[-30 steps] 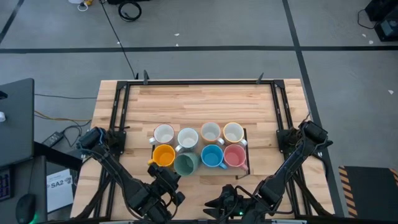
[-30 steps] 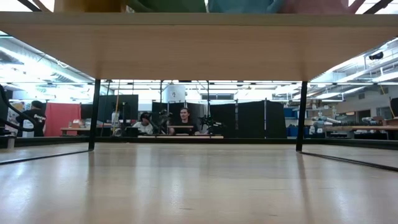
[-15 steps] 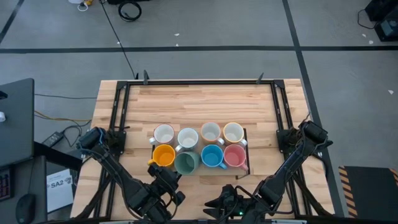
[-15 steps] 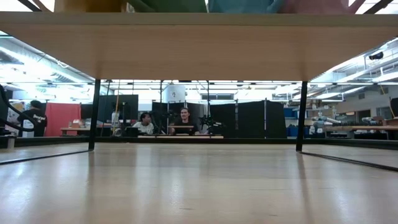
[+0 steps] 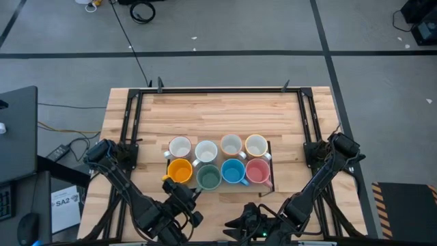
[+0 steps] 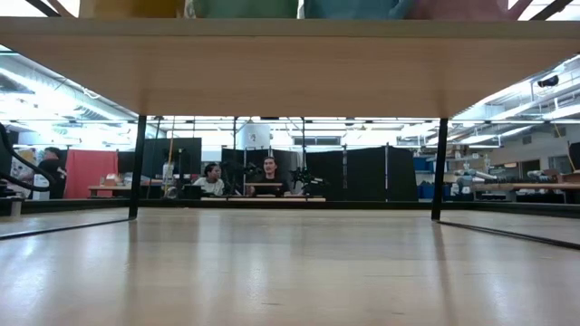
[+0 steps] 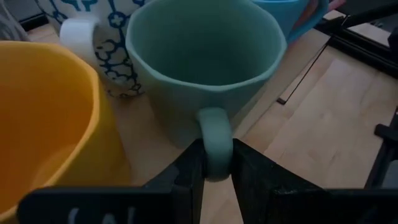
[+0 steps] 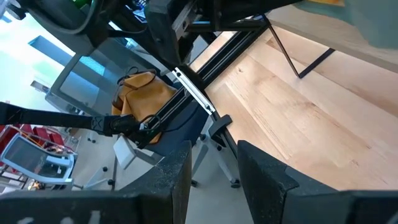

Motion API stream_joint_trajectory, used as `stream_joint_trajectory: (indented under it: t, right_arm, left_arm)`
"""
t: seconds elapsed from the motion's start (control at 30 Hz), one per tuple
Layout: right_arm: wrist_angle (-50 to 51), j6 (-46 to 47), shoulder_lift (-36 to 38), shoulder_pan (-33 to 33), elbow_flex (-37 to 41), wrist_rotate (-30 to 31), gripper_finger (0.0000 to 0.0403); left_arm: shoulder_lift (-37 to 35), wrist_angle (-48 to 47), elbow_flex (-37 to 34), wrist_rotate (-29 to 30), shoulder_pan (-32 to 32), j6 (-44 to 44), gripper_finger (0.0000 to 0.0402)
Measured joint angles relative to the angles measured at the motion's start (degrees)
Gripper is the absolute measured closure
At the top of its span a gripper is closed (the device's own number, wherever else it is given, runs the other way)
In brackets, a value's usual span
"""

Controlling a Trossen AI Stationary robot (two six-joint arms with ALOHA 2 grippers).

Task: Place coffee mugs
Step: Put the green mug on the shelf

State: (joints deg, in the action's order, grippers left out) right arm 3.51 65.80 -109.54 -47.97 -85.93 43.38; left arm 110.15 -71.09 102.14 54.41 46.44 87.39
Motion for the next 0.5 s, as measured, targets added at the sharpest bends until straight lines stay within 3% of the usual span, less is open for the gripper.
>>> stream_joint_trajectory:
  t: [0.5]
  right_arm:
    - [0.0, 0.0, 0.0, 0.0, 0.0, -0.02, 0.0268]
  left_arm:
    - [0.0, -0.71, 0.07, -0.37, -0.09, -1.26, 0.0322]
